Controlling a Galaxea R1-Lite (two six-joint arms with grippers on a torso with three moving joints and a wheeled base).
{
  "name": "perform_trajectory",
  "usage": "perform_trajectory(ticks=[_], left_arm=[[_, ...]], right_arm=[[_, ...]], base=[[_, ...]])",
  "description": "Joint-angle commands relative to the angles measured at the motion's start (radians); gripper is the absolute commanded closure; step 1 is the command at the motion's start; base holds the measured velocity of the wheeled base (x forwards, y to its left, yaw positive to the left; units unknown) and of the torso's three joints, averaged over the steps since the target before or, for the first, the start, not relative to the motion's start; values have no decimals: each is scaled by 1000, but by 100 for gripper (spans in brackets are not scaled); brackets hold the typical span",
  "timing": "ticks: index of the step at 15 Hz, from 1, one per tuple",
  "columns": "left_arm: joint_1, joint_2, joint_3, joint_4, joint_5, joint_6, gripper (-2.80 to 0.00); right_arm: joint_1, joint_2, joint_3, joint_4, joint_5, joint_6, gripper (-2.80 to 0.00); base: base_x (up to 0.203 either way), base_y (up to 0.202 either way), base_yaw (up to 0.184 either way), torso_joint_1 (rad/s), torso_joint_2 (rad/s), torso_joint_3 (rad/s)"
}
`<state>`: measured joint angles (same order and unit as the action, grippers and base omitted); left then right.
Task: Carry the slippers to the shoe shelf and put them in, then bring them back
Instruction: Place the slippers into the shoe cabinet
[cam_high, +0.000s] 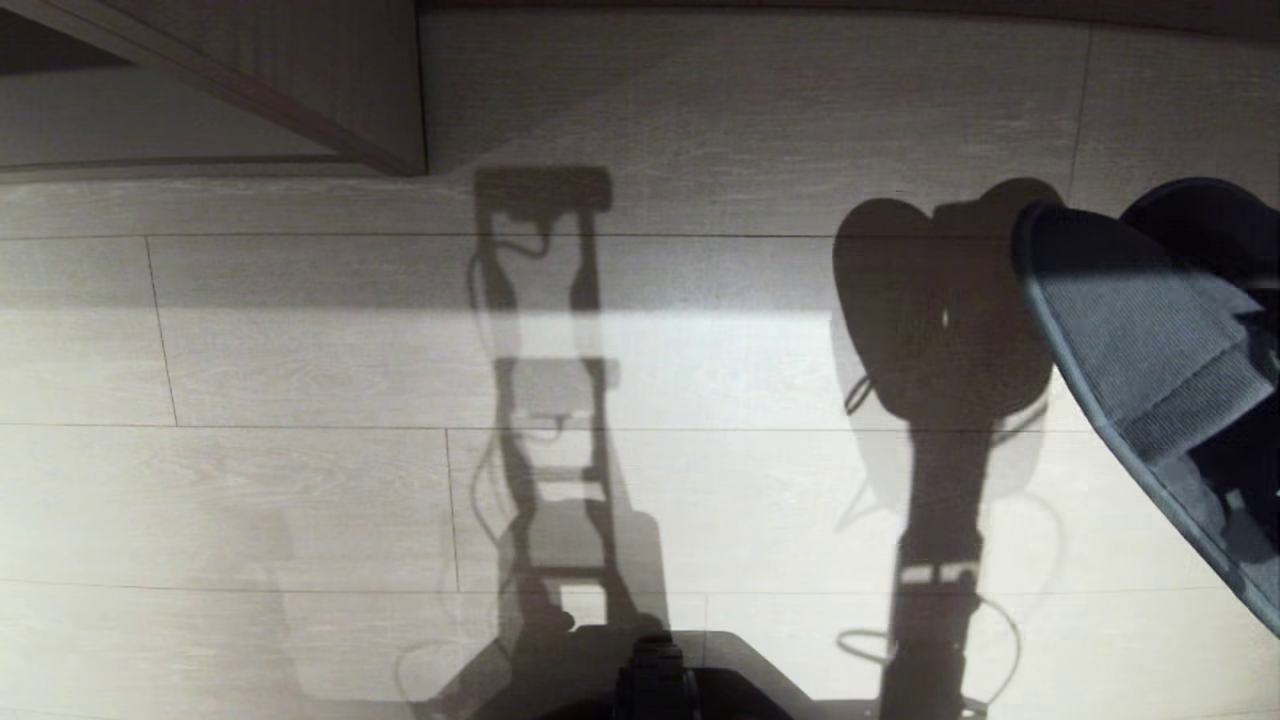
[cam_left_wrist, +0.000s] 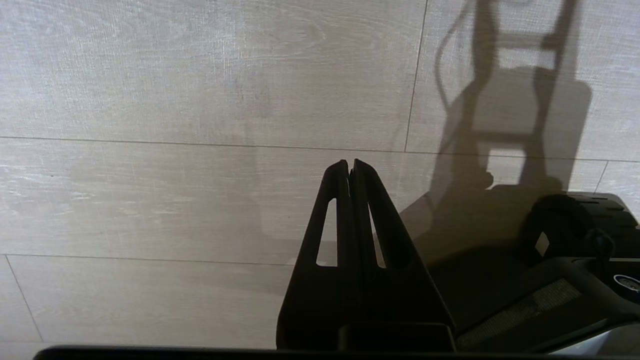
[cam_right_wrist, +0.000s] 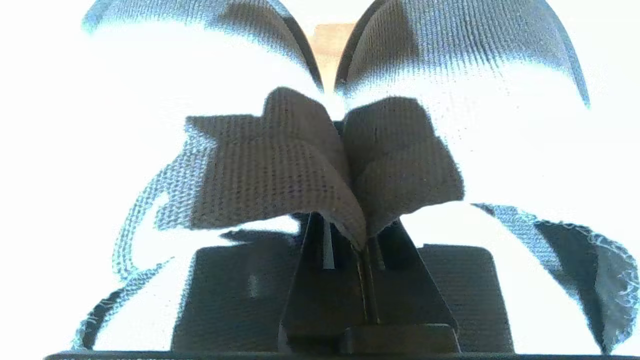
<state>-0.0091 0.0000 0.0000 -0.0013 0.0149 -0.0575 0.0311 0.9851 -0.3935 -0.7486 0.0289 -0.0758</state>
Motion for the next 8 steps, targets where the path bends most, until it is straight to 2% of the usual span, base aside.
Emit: perform_trajectory(ticks=[1,8], left_arm=[[0,0,0,0,0,-1,0],[0,0,0,0,0,-1,0]], right_arm=[[-1,-159,68,43,4,-2,0],[-2,-608,160,426,32,-25,0]], base=[[0,0,0,0,0,0],[0,0,0,0,0,0]])
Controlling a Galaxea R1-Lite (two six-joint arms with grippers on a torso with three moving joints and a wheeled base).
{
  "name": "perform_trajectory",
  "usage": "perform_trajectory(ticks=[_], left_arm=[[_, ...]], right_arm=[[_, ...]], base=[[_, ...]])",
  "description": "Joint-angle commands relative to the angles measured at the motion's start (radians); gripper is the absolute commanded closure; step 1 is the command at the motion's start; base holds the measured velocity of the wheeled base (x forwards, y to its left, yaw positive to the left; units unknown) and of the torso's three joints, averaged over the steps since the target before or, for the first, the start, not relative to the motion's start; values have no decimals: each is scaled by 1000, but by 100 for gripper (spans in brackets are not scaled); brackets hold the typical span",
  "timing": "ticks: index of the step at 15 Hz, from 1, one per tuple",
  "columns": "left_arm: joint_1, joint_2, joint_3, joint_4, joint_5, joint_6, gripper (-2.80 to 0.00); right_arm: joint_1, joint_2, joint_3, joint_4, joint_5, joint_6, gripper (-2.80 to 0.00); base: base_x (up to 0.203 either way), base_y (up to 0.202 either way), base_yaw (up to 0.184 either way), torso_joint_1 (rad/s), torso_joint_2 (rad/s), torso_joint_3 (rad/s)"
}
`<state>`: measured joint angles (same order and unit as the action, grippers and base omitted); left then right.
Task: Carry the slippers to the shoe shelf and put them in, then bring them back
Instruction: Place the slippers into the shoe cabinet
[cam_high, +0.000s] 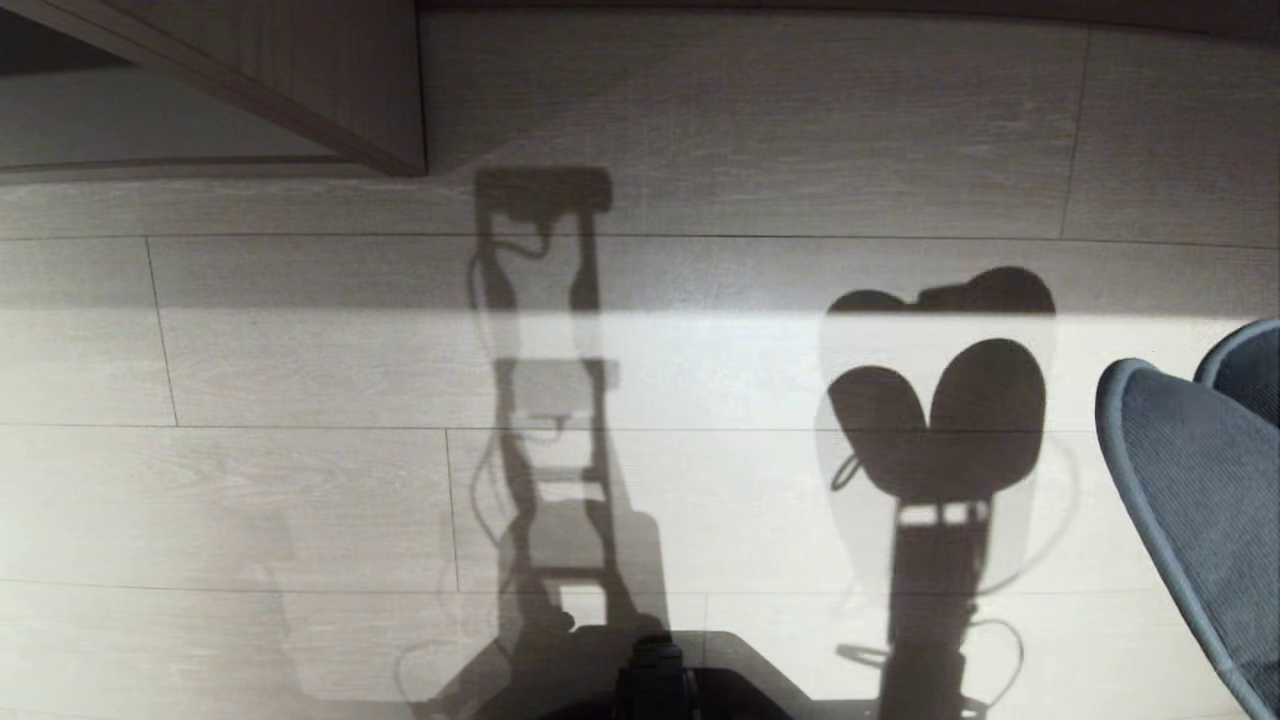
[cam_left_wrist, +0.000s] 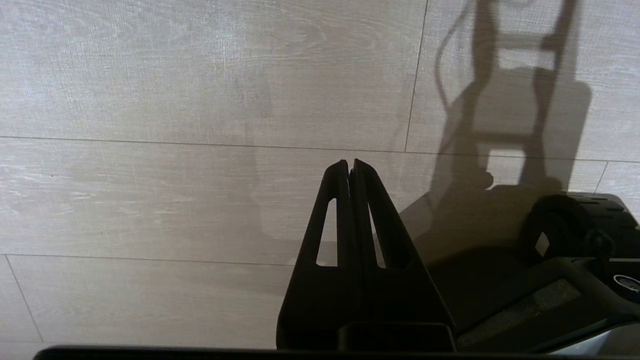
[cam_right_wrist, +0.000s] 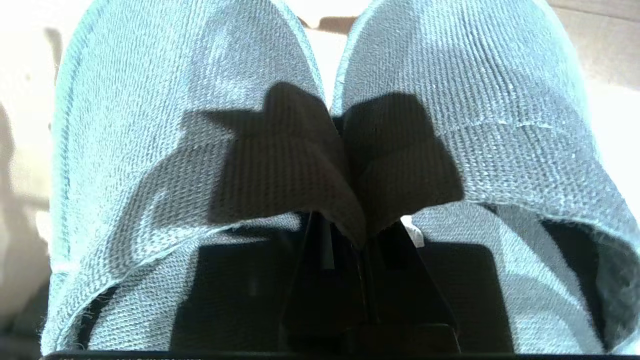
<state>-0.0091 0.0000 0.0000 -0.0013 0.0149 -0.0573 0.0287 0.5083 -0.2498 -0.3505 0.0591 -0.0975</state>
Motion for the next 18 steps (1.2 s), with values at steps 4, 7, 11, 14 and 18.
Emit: perform_trajectory(ticks=[4,7,11,14,18], left_arm=[[0,0,0,0,0,-1,0],[0,0,0,0,-1,-1,0],[0,0,0,0,0,-1,0],[0,0,0,0,0,-1,0],[0,0,0,0,0,-1,0]], right_arm=[[-1,-274,77,152,12,-38,0],[-13,-338,156,161,13,-41,0],[-15,-401,248,165,13,-39,0],[-15,-487,250,228,8,-30,0],[-15,-510,251,252,-5,-7,0]], base=[[0,0,0,0,0,0],[0,0,0,0,0,0],[0,0,0,0,0,0],[0,0,0,0,0,0],[0,0,0,0,0,0]])
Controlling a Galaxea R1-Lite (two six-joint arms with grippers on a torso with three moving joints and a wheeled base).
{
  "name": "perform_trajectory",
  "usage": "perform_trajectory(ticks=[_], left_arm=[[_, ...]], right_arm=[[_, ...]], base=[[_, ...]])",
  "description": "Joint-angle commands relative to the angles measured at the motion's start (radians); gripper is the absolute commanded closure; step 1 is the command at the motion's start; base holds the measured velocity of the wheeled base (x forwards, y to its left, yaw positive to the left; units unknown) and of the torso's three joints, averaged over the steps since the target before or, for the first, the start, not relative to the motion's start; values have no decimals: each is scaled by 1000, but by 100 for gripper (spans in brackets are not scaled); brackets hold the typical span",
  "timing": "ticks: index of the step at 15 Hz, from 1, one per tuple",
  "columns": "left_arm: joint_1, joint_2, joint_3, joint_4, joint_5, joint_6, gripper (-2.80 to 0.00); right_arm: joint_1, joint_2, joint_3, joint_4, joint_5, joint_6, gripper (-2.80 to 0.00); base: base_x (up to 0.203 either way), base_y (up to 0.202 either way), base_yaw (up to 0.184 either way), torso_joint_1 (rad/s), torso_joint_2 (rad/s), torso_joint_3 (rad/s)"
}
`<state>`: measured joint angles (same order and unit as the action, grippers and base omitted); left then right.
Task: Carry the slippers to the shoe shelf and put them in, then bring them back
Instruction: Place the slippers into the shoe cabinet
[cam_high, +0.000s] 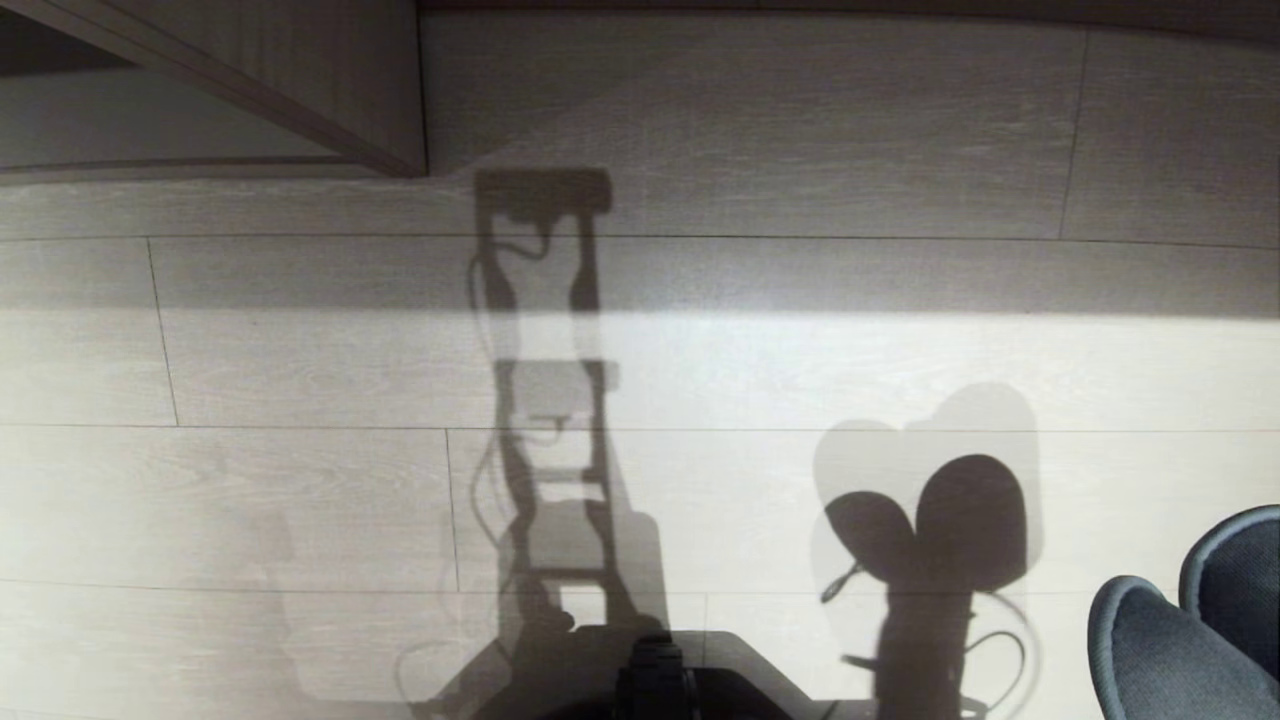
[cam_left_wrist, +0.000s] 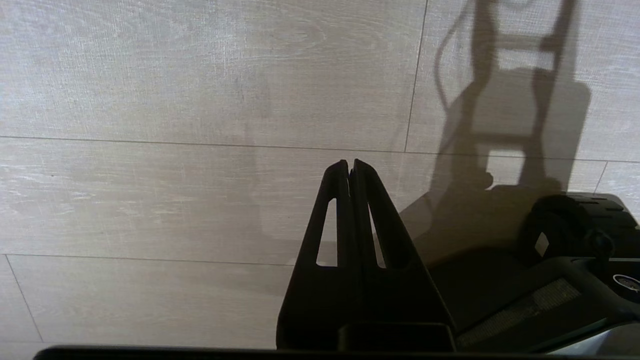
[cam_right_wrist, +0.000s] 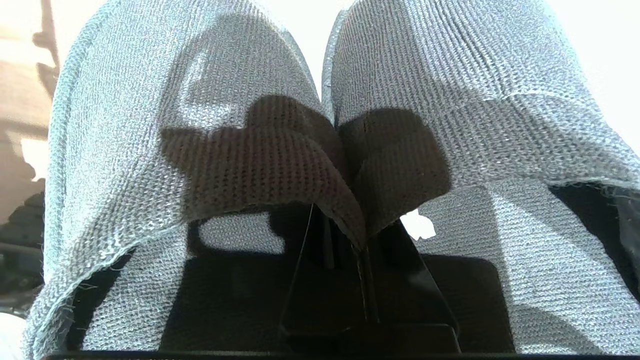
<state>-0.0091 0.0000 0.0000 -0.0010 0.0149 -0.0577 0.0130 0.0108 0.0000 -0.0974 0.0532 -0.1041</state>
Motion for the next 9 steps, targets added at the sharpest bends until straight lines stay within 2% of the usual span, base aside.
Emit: perform_trajectory(ticks=[1,4,5,9], left_arm=[[0,0,0,-1,0,-1,0],[0,0,0,-1,0,-1,0],[0,0,0,-1,0,-1,0],[0,0,0,-1,0,-1,0]], right_arm=[[1,-11,2,16,-18,1,0],[0,-12,2,100,-28,14,0],[1,-12,2,102,-31,43,0],[1,-12,2,101,-32,50,0]], base=[[0,0,0,0,0,0],[0,0,0,0,0,0],[0,0,0,0,0,0],[0,0,0,0,0,0]])
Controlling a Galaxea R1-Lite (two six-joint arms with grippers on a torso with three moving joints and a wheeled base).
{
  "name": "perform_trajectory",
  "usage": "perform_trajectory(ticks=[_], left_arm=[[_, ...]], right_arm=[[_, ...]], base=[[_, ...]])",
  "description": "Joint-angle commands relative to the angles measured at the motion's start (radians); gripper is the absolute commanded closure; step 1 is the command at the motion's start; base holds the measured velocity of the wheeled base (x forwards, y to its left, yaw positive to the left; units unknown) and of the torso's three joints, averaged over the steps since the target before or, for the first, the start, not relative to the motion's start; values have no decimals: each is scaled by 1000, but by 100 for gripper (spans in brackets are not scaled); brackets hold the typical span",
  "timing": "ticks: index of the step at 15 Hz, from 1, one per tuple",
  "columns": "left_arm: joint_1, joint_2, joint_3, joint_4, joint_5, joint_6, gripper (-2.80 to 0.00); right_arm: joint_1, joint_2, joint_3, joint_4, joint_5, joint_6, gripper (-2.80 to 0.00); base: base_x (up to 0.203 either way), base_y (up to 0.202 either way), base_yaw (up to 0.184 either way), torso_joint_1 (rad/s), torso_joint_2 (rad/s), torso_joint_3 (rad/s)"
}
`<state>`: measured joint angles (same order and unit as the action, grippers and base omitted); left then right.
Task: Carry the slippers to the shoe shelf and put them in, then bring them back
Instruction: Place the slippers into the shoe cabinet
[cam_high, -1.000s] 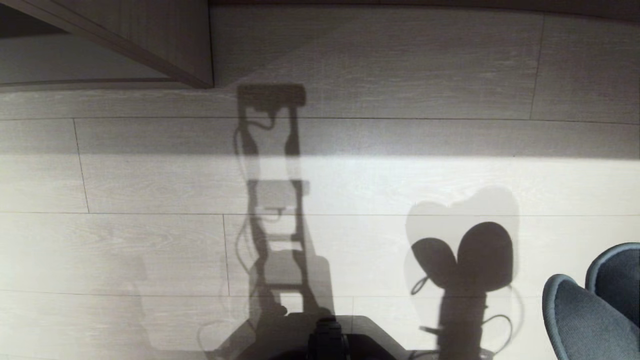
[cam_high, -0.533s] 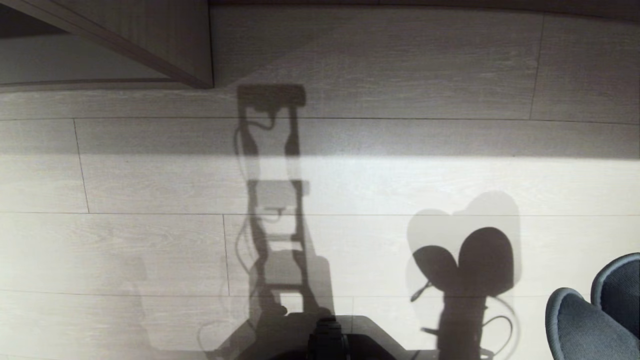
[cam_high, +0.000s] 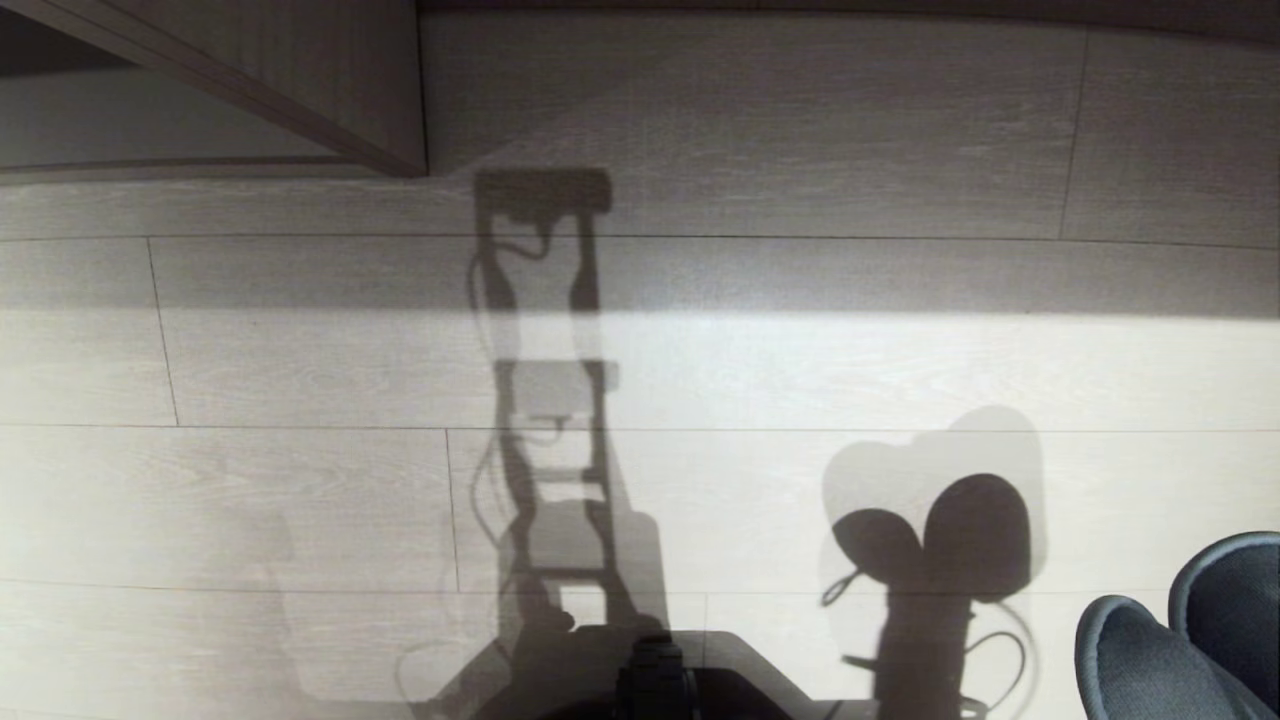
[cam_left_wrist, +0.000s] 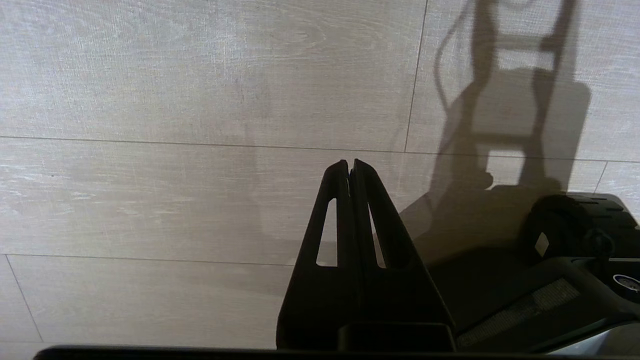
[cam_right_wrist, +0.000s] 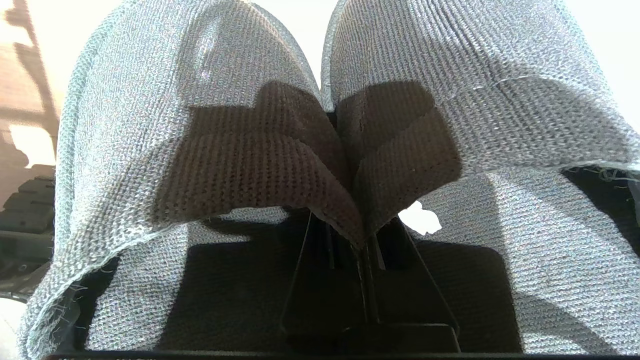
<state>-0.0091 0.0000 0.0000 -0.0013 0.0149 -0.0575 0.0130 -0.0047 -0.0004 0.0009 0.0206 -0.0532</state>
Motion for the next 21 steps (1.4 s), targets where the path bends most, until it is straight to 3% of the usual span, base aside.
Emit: perform_trajectory(ticks=[1,21], left_arm=[[0,0,0,0,0,-1,0],[0,0,0,0,0,-1,0]], right_arm=[[1,3,2,2,1,0,0],[1,3,2,2,1,0,0]], base=[[0,0,0,0,0,0],[0,0,0,0,0,0]])
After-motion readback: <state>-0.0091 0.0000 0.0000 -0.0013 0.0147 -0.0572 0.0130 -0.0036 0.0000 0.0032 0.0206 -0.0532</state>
